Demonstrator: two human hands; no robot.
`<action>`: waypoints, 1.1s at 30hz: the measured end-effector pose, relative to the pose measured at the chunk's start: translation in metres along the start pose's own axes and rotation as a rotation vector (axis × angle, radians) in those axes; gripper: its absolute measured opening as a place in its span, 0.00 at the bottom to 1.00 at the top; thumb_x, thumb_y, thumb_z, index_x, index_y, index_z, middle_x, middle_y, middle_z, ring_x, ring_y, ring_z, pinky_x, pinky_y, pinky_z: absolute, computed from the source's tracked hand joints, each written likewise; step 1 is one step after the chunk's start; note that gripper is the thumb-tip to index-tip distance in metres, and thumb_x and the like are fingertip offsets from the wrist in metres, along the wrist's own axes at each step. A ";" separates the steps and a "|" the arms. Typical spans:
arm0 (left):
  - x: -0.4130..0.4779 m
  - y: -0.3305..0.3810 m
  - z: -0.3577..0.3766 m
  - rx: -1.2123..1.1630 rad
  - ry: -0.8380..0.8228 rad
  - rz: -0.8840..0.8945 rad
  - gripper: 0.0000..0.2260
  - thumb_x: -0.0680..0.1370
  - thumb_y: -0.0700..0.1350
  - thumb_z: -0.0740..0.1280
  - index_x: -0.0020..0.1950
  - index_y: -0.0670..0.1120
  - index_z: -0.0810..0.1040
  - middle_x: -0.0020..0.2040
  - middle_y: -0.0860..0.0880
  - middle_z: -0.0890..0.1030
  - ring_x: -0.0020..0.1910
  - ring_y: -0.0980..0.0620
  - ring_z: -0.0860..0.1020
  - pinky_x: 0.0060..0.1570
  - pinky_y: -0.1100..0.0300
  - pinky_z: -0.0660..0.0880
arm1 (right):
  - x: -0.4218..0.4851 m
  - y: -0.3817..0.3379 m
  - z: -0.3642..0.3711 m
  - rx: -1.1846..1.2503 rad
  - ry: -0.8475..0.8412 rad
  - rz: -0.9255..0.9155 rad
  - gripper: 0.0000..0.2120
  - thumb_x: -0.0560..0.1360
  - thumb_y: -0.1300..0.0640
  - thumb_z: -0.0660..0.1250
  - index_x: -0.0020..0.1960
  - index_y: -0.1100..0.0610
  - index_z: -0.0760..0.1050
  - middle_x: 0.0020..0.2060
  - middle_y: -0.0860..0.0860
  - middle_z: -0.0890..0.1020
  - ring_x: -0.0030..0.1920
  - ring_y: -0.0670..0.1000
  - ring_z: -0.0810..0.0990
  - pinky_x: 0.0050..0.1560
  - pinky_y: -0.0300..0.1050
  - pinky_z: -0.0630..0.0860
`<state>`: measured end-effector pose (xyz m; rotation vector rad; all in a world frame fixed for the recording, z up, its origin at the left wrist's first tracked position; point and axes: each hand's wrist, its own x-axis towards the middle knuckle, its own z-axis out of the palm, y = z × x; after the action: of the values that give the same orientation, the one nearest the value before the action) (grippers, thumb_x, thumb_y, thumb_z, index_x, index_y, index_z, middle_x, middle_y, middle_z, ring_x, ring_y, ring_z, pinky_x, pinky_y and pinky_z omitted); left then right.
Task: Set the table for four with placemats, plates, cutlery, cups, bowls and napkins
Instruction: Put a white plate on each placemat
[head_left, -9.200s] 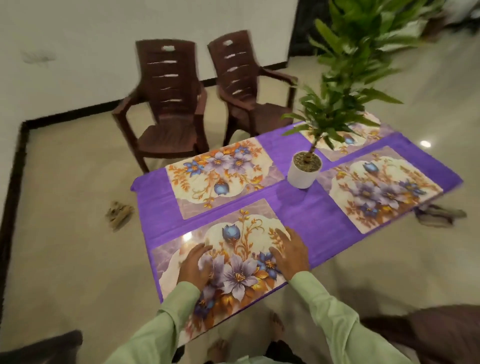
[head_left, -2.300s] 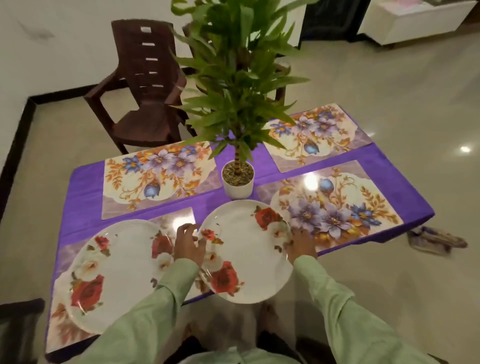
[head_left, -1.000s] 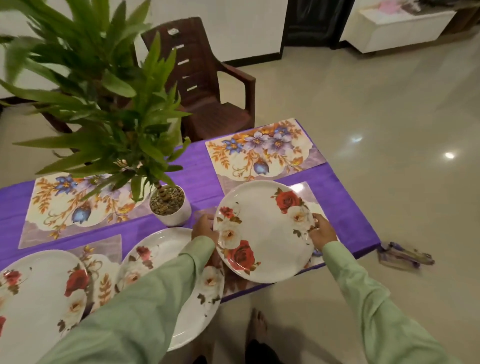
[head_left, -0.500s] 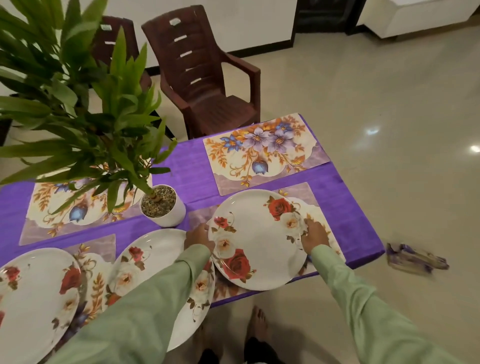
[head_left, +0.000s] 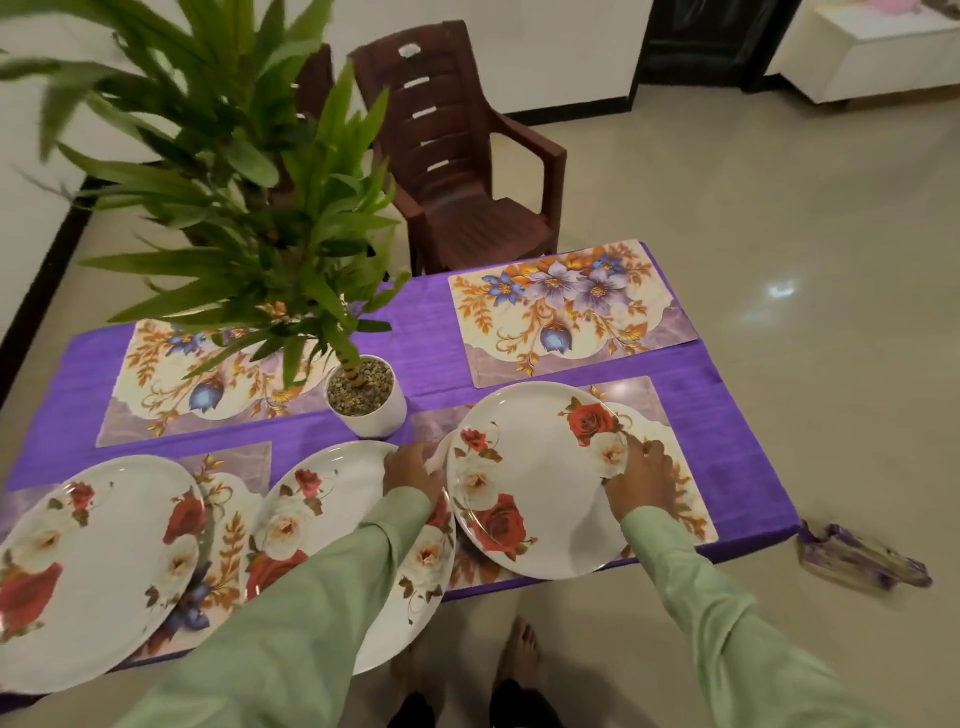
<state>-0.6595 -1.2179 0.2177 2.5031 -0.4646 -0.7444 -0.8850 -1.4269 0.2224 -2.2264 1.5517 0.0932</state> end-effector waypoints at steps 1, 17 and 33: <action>-0.006 -0.005 -0.007 -0.017 0.022 0.008 0.17 0.73 0.44 0.68 0.62 0.48 0.79 0.59 0.43 0.80 0.61 0.40 0.75 0.63 0.49 0.72 | -0.009 -0.013 0.002 -0.012 0.047 -0.064 0.32 0.72 0.61 0.69 0.74 0.55 0.63 0.68 0.59 0.67 0.66 0.61 0.68 0.65 0.58 0.69; -0.033 -0.195 -0.108 -0.158 0.237 -0.118 0.11 0.70 0.42 0.68 0.51 0.41 0.80 0.46 0.40 0.82 0.47 0.38 0.79 0.51 0.46 0.77 | -0.165 -0.189 0.119 0.038 -0.092 -0.247 0.24 0.74 0.57 0.66 0.69 0.58 0.68 0.62 0.59 0.70 0.62 0.61 0.70 0.63 0.54 0.69; -0.018 -0.209 -0.114 -0.037 -0.002 -0.151 0.28 0.77 0.50 0.68 0.73 0.43 0.65 0.66 0.39 0.70 0.67 0.40 0.68 0.67 0.49 0.65 | -0.209 -0.174 0.147 0.255 -0.028 0.094 0.30 0.78 0.57 0.66 0.74 0.65 0.59 0.72 0.65 0.61 0.71 0.66 0.64 0.69 0.57 0.65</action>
<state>-0.5697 -0.9971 0.1969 2.5234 -0.2615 -0.8045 -0.7779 -1.1373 0.2022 -1.9479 1.5580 -0.0435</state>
